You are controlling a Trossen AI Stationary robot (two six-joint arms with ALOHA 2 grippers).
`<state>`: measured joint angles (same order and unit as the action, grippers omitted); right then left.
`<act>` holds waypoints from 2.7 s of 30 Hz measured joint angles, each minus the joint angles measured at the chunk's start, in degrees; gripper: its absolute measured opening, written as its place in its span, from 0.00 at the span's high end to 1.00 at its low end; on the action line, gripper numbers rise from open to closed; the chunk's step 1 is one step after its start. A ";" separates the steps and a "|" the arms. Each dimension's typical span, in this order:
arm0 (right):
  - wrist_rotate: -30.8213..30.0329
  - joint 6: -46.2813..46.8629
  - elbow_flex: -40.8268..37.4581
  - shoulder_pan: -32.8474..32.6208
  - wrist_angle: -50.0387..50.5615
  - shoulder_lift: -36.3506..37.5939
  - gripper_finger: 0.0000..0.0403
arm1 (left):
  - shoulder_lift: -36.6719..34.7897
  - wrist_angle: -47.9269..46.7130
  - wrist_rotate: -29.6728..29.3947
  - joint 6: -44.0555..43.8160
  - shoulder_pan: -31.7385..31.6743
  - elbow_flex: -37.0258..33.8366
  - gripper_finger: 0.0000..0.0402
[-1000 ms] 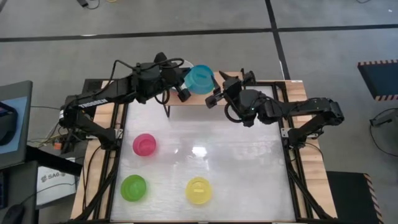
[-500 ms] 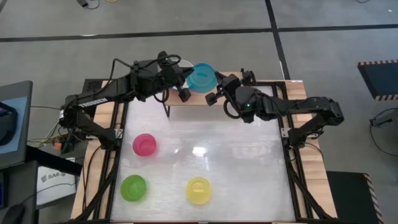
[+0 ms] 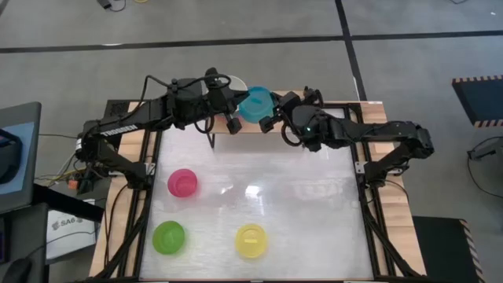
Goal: Place and stack bowls onto a shelf
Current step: Put the light blue bowl on the shelf, then stack the light pink bowl on top of the light blue bowl on the shelf
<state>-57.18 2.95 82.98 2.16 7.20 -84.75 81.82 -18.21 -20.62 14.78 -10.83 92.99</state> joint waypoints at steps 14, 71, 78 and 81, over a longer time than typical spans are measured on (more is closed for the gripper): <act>26.48 24.98 -0.07 19.31 29.09 0.17 0.93 | -2.59 -8.45 -7.33 -3.69 -2.84 -0.02 0.65; 40.38 25.08 -0.76 30.08 33.58 8.13 0.38 | -25.99 -33.23 17.81 -44.45 -5.17 -61.63 0.60; 40.45 25.10 -0.76 30.07 33.70 8.41 0.38 | -25.40 -32.89 19.98 -44.62 -5.18 -64.50 0.79; 40.46 25.13 -0.76 29.65 33.66 8.41 0.38 | -24.60 -32.10 20.04 -46.14 -5.18 -65.24 0.92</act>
<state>-16.72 28.08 82.21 31.81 40.87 -76.34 57.22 -50.31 -0.58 -31.36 -16.01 27.75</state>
